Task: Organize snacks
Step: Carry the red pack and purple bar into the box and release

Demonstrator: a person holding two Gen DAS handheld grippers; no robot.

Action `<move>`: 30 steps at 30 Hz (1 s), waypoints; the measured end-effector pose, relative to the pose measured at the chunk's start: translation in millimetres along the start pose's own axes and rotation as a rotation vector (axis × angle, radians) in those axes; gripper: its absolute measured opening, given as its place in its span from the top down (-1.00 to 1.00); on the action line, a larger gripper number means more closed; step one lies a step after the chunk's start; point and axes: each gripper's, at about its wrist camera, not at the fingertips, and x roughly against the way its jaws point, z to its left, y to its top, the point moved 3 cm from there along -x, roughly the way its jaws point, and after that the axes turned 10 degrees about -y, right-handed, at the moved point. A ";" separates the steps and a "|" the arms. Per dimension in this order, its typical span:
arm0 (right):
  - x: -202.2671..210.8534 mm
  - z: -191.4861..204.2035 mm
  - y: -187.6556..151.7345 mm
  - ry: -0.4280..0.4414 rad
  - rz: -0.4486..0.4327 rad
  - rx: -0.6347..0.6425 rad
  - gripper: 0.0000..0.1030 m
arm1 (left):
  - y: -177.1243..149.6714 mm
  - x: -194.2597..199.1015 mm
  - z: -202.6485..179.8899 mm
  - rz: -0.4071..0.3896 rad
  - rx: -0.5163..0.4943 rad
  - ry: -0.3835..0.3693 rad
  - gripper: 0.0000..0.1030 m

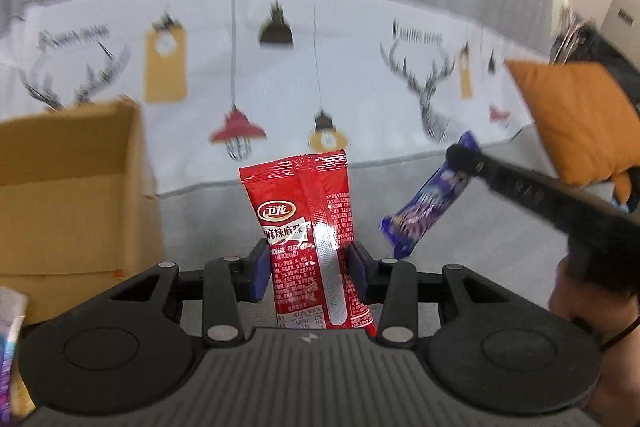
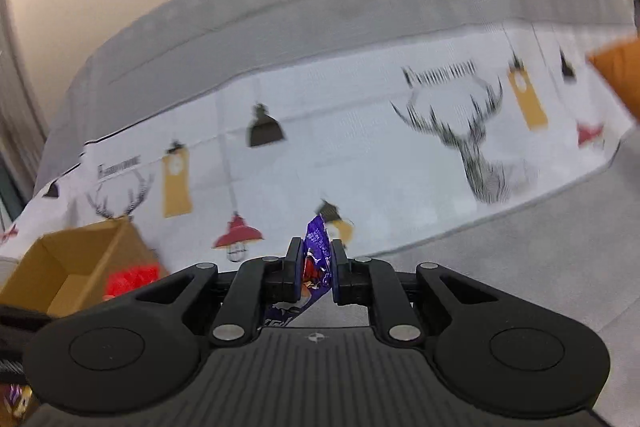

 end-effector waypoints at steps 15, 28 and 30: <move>179.6 147.8 38.6 0.262 -0.172 0.036 0.73 | 12.5 262.9 29.6 -0.424 0.075 -0.033 0.12; 198.7 263.5 39.4 0.348 -0.162 0.231 0.73 | -19.2 298.1 125.5 -0.521 0.145 0.074 0.13; 183.8 277.3 31.0 0.349 -0.129 0.247 0.73 | -26.5 284.5 146.4 -0.489 0.166 0.087 0.16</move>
